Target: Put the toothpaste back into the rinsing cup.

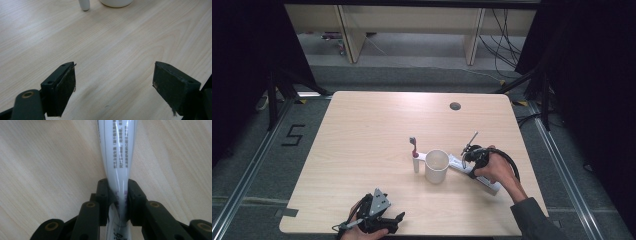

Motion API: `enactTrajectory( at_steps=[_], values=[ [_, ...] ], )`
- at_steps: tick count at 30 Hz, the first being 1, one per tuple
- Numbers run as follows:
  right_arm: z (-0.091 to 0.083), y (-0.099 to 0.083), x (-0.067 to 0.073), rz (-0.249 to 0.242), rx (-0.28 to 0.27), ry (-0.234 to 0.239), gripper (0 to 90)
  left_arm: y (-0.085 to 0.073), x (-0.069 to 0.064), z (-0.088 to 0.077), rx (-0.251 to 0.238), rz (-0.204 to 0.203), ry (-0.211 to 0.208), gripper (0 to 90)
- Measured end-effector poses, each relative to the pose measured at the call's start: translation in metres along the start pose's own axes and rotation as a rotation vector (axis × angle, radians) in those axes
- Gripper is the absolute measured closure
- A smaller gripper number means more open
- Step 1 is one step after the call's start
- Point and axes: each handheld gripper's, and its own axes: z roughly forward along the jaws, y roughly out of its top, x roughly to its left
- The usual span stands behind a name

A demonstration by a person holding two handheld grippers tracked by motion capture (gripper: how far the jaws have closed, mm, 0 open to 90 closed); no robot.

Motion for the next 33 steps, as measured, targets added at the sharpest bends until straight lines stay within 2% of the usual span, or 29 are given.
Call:
enactTrajectory(
  at_steps=[3, 6, 7, 11, 13, 14, 15, 16, 18, 23, 24, 26, 27, 28, 29, 31, 32, 33],
  values=[
    [0.002, 0.002, -0.001, -0.01, 0.017, 0.004, 74.6, -0.001, -0.003, 0.001, -0.021, -0.023, -0.007, 18.4],
    [0.002, 0.002, 0.0, 0.008, 0.029, 0.006, 74.6, 0.0, 0.0, 0.0, 0.001, 0.001, -0.008, 18.4],
    [0.003, 0.002, 0.0, 0.002, 0.024, 0.005, 74.6, -0.001, -0.001, 0.001, -0.009, -0.016, -0.008, 18.5],
    [0.004, 0.004, -0.001, -0.021, 0.033, 0.004, 74.8, 0.0, -0.001, 0.001, -0.007, -0.01, -0.008, 18.5],
    [0.004, 0.006, 0.0, -0.023, 0.049, 0.0, 74.9, -0.001, -0.002, 0.001, -0.012, -0.01, -0.007, 18.5],
    [0.003, 0.007, 0.002, -0.008, 0.062, -0.001, 75.0, 0.0, -0.002, 0.001, -0.008, -0.01, -0.012, 18.5],
    [0.004, 0.007, 0.0, -0.033, 0.059, -0.001, 75.0, 0.0, -0.002, 0.001, -0.014, -0.012, -0.008, 18.5],
    [0.004, 0.008, 0.001, -0.022, 0.064, -0.002, 75.1, 0.0, -0.001, 0.001, -0.011, -0.009, -0.006, 18.5],
    [0.004, 0.007, 0.001, -0.04, 0.057, -0.008, 75.3, 0.0, -0.001, 0.0, 0.002, -0.011, -0.016, 18.6],
    [0.002, 0.007, 0.001, -0.052, 0.058, -0.01, 75.9, 0.0, -0.001, 0.001, -0.003, -0.012, -0.016, 18.6],
    [0.001, 0.006, 0.001, -0.039, 0.059, -0.006, 75.9, 0.0, -0.001, 0.001, -0.006, -0.012, -0.014, 18.6],
    [-0.002, 0.004, -0.001, -0.038, 0.029, 0.001, 75.9, 0.0, 0.0, 0.001, -0.001, 0.003, -0.008, 18.6],
    [-0.004, 0.003, -0.002, -0.037, 0.01, 0.006, 75.9, 0.0, -0.001, 0.001, -0.001, -0.01, -0.009, 18.6],
    [-0.008, 0.002, -0.004, -0.039, 0.001, 0.009, 75.9, 0.0, 0.001, 0.0, 0.011, 0.007, -0.011, 18.6],
    [-0.01, 0.0, -0.005, -0.032, -0.017, 0.01, 75.9, 0.0, -0.001, 0.001, 0.002, -0.009, -0.013, 18.8],
    [-0.016, -0.002, -0.009, -0.037, -0.058, -0.001, 75.9, 0.001, -0.001, 0.001, -0.002, -0.009, -0.013, 18.9],
    [-0.019, -0.004, -0.01, -0.015, -0.076, -0.002, 76.0, 0.001, -0.001, 0.001, -0.001, -0.008, -0.009, 18.9],
    [-0.021, -0.005, -0.012, -0.016, -0.1, -0.006, 75.9, 0.0, 0.0, 0.001, 0.004, 0.005, -0.009, 18.9]
  ],
)
